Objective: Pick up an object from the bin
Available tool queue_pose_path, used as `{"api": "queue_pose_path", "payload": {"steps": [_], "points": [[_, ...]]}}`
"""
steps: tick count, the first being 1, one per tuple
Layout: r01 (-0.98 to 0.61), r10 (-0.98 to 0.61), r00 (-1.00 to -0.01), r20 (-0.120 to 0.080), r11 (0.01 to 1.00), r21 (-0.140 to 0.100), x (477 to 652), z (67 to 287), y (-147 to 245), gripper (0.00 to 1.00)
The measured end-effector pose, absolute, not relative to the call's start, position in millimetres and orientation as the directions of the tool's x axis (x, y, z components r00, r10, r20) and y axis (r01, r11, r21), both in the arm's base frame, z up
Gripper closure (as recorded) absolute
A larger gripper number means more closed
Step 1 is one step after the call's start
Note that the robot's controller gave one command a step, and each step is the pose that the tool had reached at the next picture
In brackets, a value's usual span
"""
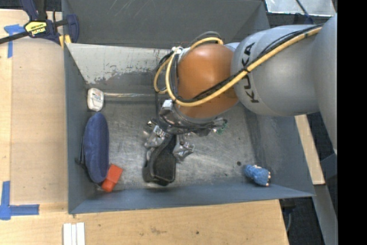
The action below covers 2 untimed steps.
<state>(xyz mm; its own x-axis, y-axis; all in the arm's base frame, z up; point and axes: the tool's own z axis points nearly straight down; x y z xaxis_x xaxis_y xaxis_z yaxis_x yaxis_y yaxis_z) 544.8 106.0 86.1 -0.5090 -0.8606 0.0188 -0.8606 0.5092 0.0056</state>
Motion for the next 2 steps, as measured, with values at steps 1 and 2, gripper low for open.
{"api": "queue_pose_path", "payload": {"steps": [1, 2], "points": [[-0.981, -0.981, -0.195, -0.002, 0.195, -0.002, 594.7, 182.4, 89.4, 1.0], [-0.98, -0.98, -0.198, -0.003, 0.198, -0.004, 598.1, 250.9, 100.3, 1.0]]}}
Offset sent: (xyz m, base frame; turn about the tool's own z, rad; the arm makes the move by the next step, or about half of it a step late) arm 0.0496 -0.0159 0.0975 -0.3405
